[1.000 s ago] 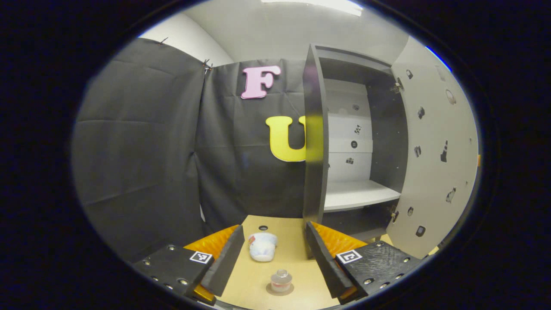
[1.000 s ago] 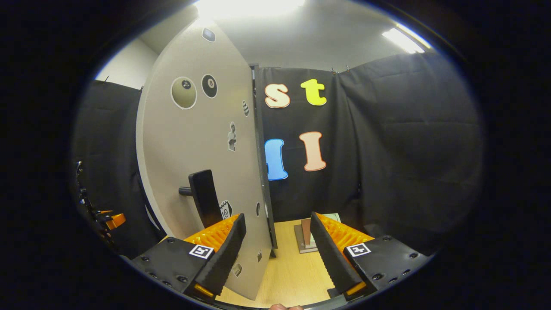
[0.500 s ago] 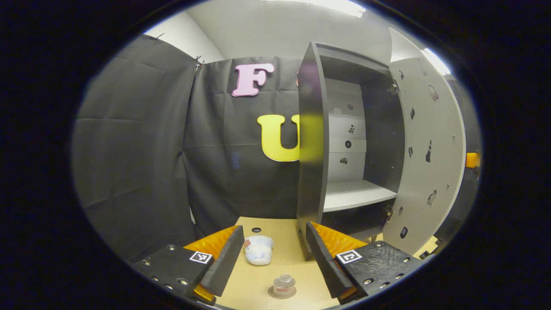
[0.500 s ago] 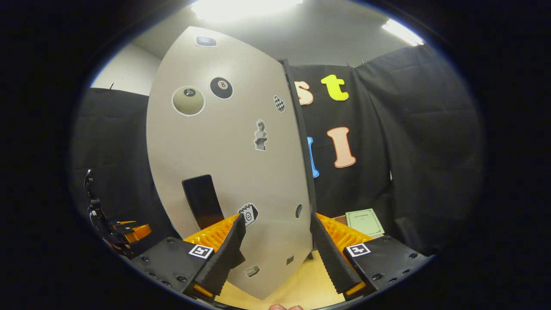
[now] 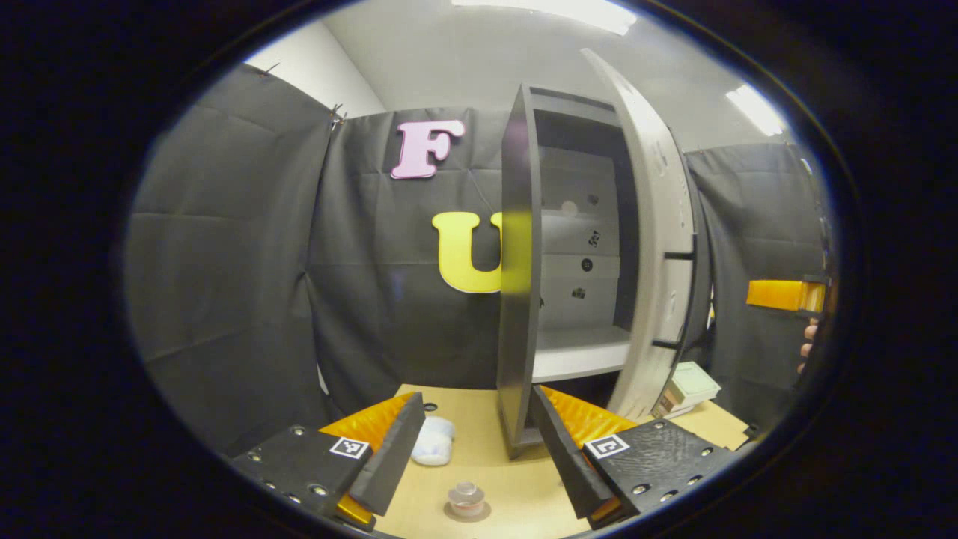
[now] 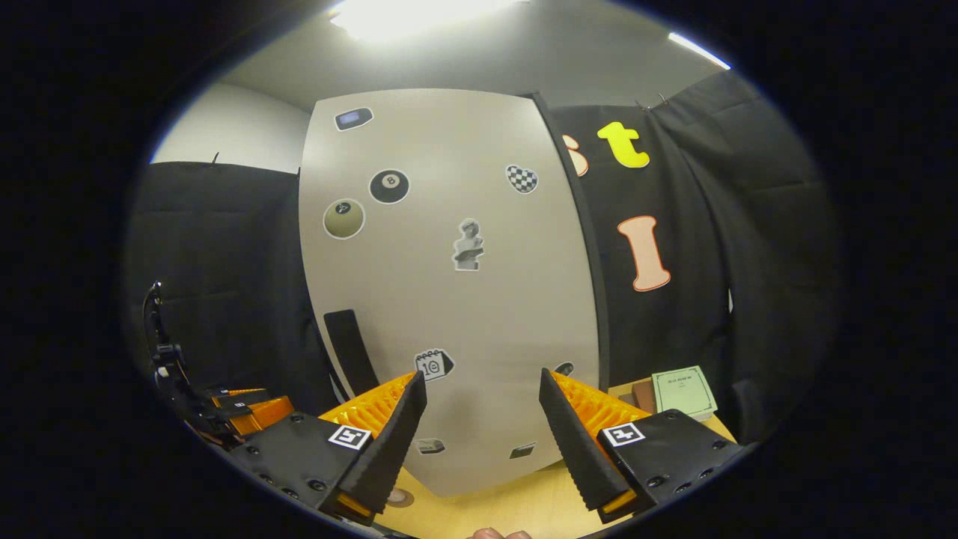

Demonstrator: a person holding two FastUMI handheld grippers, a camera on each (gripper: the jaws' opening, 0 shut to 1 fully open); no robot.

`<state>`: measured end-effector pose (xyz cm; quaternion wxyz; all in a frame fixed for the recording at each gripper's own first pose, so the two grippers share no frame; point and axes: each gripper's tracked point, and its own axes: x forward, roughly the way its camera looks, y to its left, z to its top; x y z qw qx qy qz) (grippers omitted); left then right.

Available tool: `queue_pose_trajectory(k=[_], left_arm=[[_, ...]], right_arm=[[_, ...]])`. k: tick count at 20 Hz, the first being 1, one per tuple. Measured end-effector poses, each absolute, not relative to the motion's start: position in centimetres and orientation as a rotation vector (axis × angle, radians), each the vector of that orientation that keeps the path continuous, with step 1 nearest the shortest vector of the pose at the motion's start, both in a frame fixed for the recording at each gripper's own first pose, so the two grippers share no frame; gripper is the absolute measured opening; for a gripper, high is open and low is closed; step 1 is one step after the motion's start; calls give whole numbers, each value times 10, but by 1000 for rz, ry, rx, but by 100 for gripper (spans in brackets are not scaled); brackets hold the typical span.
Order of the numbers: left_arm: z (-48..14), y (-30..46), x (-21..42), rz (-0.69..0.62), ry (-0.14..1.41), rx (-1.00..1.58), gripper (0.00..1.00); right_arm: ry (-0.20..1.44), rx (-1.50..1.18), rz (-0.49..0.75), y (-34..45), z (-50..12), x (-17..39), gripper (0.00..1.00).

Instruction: Open the cabinet door with the right hand, grasp the bottle in the cabinet with the left hand and place it on the coaster, then close the cabinet door with the right hand.

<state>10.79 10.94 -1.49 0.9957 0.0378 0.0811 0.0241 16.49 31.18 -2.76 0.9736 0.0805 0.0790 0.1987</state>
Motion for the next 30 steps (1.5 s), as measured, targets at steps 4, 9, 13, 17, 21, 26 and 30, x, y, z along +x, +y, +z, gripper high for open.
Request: queue_pose_trajectory(k=[4, 9, 13, 17, 21, 26, 30], left_arm=[[-5, 76, 101, 82, 131, 13, 87], [-1, 34, 86, 113, 120, -32, 87], [11, 0, 65, 152, 74, -21, 88], [24, -34, 63, 109, 46, -14, 87], [27, -46, 69, 90, 14, 9, 88], [16, -40, 74, 69, 1, -43, 87], [11, -23, 77, 80, 25, -19, 89]], right_arm=[[185, 141, 367, 256, -38, 170, 96], [181, 125, 343, 184, -44, 177, 97], [176, 115, 362, 148, -50, 180, 96], [151, 94, 334, 117, -52, 179, 97], [153, 82, 280, 104, -60, 178, 97], [200, 37, 228, 102, -80, 176, 97], [224, 38, 182, 103, -89, 180, 97]])
